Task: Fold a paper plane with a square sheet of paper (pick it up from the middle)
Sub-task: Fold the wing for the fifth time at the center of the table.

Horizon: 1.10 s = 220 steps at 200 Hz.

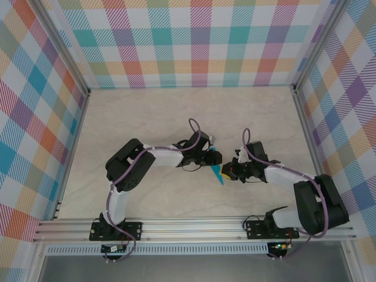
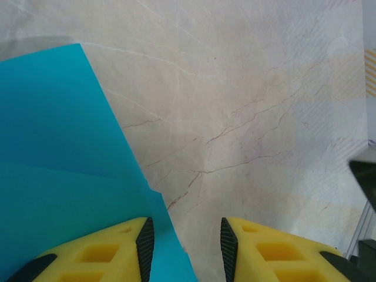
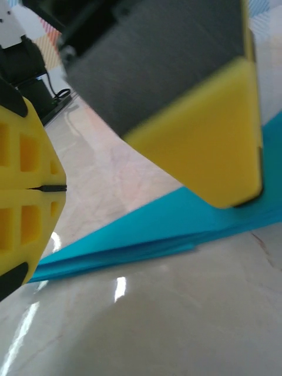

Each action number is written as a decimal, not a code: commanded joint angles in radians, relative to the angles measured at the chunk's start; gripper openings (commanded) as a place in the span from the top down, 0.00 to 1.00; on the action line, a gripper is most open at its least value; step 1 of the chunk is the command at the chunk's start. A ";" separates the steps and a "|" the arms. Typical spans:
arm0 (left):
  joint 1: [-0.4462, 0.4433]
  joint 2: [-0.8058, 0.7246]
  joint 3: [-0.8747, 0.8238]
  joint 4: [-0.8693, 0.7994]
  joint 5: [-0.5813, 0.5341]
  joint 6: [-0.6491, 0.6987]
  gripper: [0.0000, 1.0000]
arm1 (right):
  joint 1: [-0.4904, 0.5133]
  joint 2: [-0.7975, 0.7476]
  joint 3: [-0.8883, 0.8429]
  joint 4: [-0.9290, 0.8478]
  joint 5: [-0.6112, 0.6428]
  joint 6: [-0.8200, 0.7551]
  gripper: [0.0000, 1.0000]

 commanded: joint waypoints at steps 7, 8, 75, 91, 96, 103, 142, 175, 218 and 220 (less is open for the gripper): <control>0.015 0.026 -0.009 0.005 0.004 -0.010 0.62 | 0.002 0.097 -0.006 0.198 -0.018 0.101 1.00; 0.014 0.026 -0.009 0.005 0.004 -0.009 0.62 | 0.002 0.100 -0.007 0.202 -0.018 0.103 1.00; 0.015 0.016 -0.010 0.010 0.006 -0.012 0.61 | 0.001 0.221 -0.001 0.222 -0.015 0.093 1.00; 0.015 0.007 -0.009 0.007 0.006 -0.010 0.60 | 0.002 0.259 -0.005 0.183 -0.004 0.067 1.00; 0.015 0.003 -0.009 0.006 0.005 -0.009 0.60 | 0.002 0.269 -0.007 0.170 0.001 0.058 1.00; 0.015 -0.005 -0.009 0.003 0.001 -0.004 0.59 | 0.002 0.280 -0.009 0.147 0.011 0.041 1.00; 0.042 -0.103 -0.010 -0.015 -0.048 0.028 0.52 | 0.001 0.291 -0.040 0.073 0.071 -0.008 1.00; 0.051 -0.165 -0.001 -0.003 -0.066 0.042 0.52 | 0.002 0.313 -0.042 0.087 0.059 -0.011 1.00; 0.051 -0.192 -0.093 0.042 -0.148 -0.026 0.68 | 0.002 0.313 -0.037 0.080 0.067 -0.008 1.00; 0.050 -0.189 -0.096 0.046 -0.146 -0.028 0.68 | 0.002 0.313 -0.036 0.080 0.066 -0.009 1.00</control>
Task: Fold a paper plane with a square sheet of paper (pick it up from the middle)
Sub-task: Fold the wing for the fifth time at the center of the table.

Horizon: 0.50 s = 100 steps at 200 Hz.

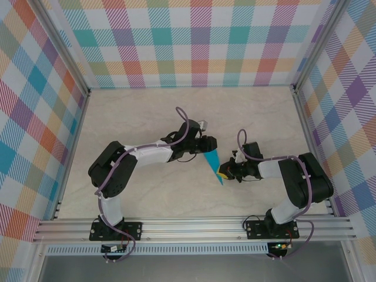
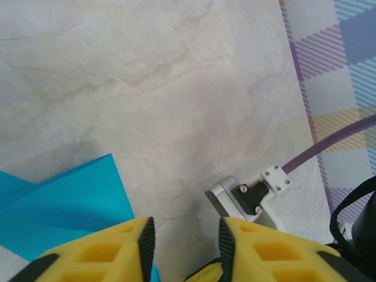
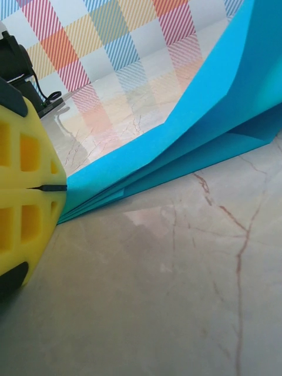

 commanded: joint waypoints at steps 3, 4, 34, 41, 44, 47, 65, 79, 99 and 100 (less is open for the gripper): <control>0.000 -0.007 -0.061 0.033 -0.043 -0.029 0.68 | 0.014 0.074 -0.036 -0.127 0.112 -0.024 1.00; 0.000 -0.005 -0.061 0.035 -0.042 -0.029 0.68 | 0.014 0.074 -0.035 -0.127 0.112 -0.024 1.00; 0.000 0.040 -0.067 0.082 -0.016 -0.045 0.70 | 0.014 0.074 -0.033 -0.134 0.108 -0.031 1.00; 0.001 0.055 -0.063 0.087 -0.016 -0.045 0.70 | 0.013 0.073 -0.034 -0.136 0.109 -0.031 1.00; 0.001 0.059 -0.062 0.088 -0.015 -0.045 0.70 | 0.012 0.071 -0.034 -0.138 0.109 -0.031 1.00; 0.001 0.065 -0.061 0.090 -0.015 -0.044 0.70 | 0.013 0.070 -0.035 -0.138 0.108 -0.031 1.00; 0.003 0.096 -0.056 0.096 -0.015 -0.043 0.71 | 0.012 0.069 -0.035 -0.143 0.110 -0.035 1.00; 0.011 0.116 -0.056 0.100 -0.017 -0.046 0.71 | 0.011 0.070 -0.034 -0.148 0.110 -0.037 1.00; 0.024 0.138 -0.056 0.101 -0.026 -0.047 0.71 | 0.011 0.070 -0.035 -0.153 0.107 -0.044 1.00; 0.025 0.138 -0.056 0.101 -0.026 -0.047 0.71 | 0.012 0.070 -0.035 -0.153 0.107 -0.044 1.00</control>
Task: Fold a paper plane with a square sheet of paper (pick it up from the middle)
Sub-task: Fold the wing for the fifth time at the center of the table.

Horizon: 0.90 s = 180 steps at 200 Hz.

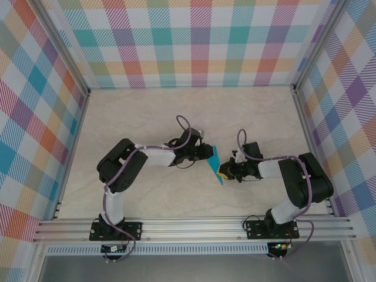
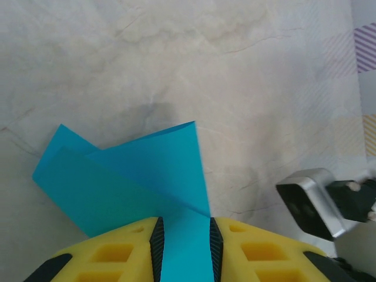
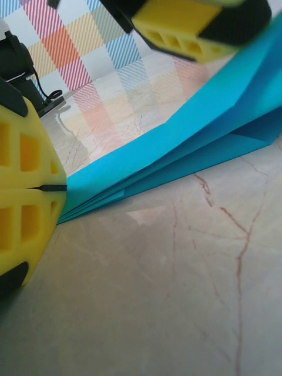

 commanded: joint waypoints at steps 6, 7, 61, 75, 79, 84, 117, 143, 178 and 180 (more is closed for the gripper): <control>0.023 0.033 -0.002 0.034 -0.011 -0.003 0.71 | 0.013 0.070 -0.038 -0.149 0.106 -0.033 1.00; 0.025 0.033 -0.001 0.034 -0.011 -0.003 0.71 | 0.013 0.070 -0.036 -0.149 0.107 -0.034 1.00; 0.069 0.067 0.020 0.010 0.001 0.009 0.70 | 0.013 0.087 -0.012 -0.216 0.107 -0.109 1.00; 0.078 0.075 0.027 -0.002 0.003 0.019 0.70 | 0.011 0.090 -0.012 -0.219 0.104 -0.117 1.00; 0.081 0.077 0.027 -0.004 0.004 0.019 0.70 | 0.010 0.090 -0.011 -0.220 0.103 -0.117 1.00; 0.086 0.080 0.027 -0.005 0.006 0.022 0.70 | 0.011 0.092 -0.012 -0.218 0.102 -0.120 1.00; 0.111 0.092 0.018 0.000 0.012 0.023 0.70 | 0.011 0.099 -0.008 -0.213 0.087 -0.124 1.00; 0.136 0.091 0.011 0.002 0.024 0.023 0.70 | 0.010 0.098 -0.004 -0.214 0.082 -0.127 1.00; 0.160 0.093 0.032 -0.019 0.031 0.043 0.70 | 0.010 0.100 -0.001 -0.210 0.066 -0.134 1.00; 0.161 0.093 0.033 -0.020 0.033 0.044 0.70 | 0.010 0.099 -0.001 -0.209 0.066 -0.134 1.00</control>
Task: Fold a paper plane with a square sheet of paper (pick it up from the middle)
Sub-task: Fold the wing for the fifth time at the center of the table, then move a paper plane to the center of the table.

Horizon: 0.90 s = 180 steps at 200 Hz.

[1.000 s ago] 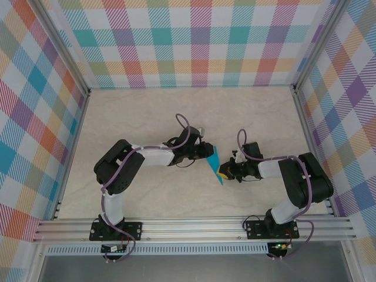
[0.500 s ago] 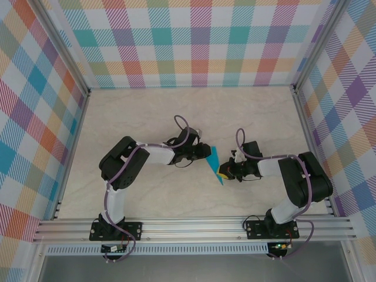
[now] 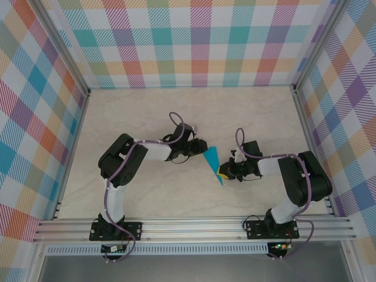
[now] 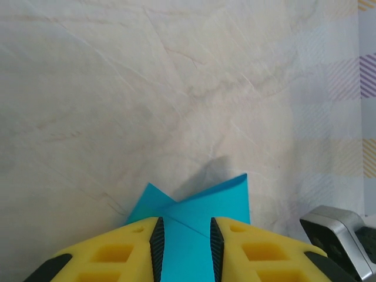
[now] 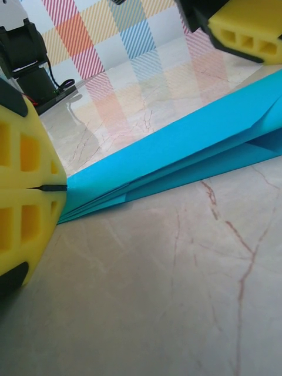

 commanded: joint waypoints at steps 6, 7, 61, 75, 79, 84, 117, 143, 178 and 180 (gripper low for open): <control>0.051 0.040 0.017 -0.051 -0.040 0.043 0.70 | 0.015 0.080 -0.036 -0.129 0.085 -0.029 1.00; 0.051 0.039 0.018 -0.051 -0.038 0.043 0.70 | 0.015 0.080 -0.036 -0.129 0.084 -0.030 1.00; 0.059 -0.094 0.027 -0.104 -0.028 0.051 0.67 | 0.017 0.075 -0.006 -0.134 0.064 -0.023 1.00; 0.056 -0.161 0.017 -0.130 -0.056 0.049 0.66 | 0.016 0.069 -0.001 -0.136 0.061 -0.019 1.00; 0.055 -0.178 0.015 -0.139 -0.062 0.049 0.66 | 0.016 0.067 0.000 -0.136 0.061 -0.017 1.00; 0.052 -0.195 0.013 -0.145 -0.068 0.047 0.66 | 0.017 0.065 0.001 -0.134 0.061 -0.016 1.00; -0.024 -0.255 0.043 -0.249 -0.110 0.041 0.65 | 0.018 0.038 0.005 -0.125 0.058 -0.003 1.00; -0.096 -0.200 0.103 -0.340 -0.132 0.000 0.63 | 0.016 -0.005 0.010 -0.117 0.047 0.004 1.00; -0.185 -0.115 0.188 -0.471 -0.211 -0.021 0.61 | 0.016 -0.144 0.010 -0.155 0.072 0.009 0.88; -0.188 -0.112 0.187 -0.470 -0.213 -0.024 0.61 | 0.016 -0.155 0.010 -0.162 0.080 0.008 0.87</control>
